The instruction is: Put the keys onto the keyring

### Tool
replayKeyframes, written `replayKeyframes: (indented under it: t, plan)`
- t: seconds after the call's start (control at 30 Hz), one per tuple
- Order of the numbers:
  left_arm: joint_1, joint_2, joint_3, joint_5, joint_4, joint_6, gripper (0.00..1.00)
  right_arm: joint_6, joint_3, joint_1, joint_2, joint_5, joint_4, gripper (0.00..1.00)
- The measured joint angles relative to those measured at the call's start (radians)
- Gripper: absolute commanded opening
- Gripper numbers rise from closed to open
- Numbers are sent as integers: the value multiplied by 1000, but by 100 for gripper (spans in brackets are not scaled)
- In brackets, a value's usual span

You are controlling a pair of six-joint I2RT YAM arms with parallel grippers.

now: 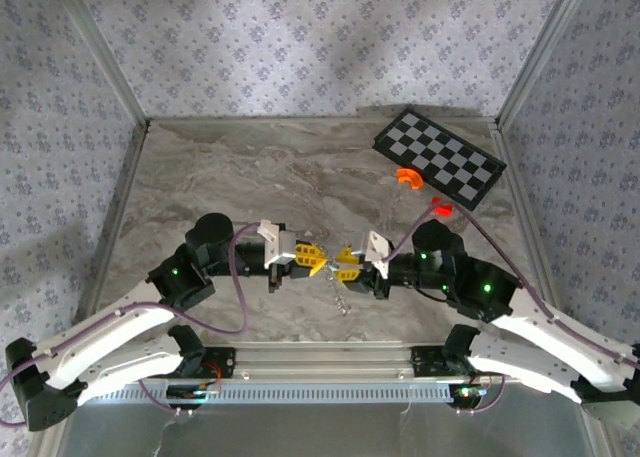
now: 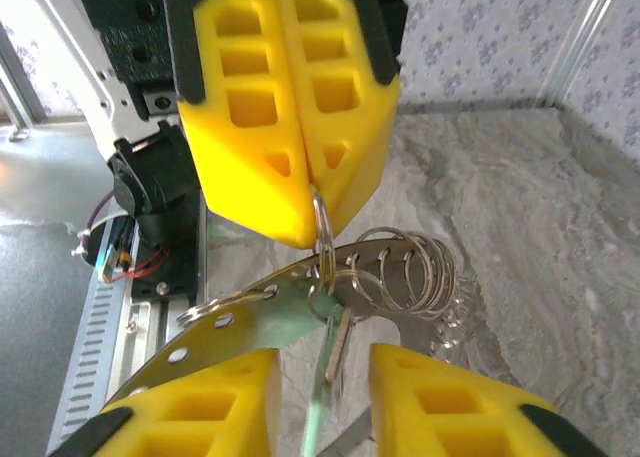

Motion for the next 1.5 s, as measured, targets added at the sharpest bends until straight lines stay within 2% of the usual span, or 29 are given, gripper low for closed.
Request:
replayKeyframes:
  t: [0.13,0.4,0.73,1.03,1.23,1.3,1.33,1.5]
  plan:
    - [0,-5,-7,0,3,0,0,4,-13,2,-32,21,18,37]
    - [0,-11,-31,5,36,-10,0,15,-38,12,-45,32,70,33]
    - [0,-11,-58,19,93,-30,0,34,-39,21,-15,30,150,31]
    - [0,-11,-63,17,111,-34,0,39,-39,26,4,21,159,11]
    - [1,-11,-63,10,113,-33,0,40,-39,29,4,19,158,1]
    - [1,-11,-63,2,112,-32,0,37,-39,29,4,19,158,0]
    - [1,-11,-63,-5,109,-29,1,37,-39,29,5,19,157,0]
    - [0,-11,-58,-45,39,2,19,27,-29,27,29,34,113,0]
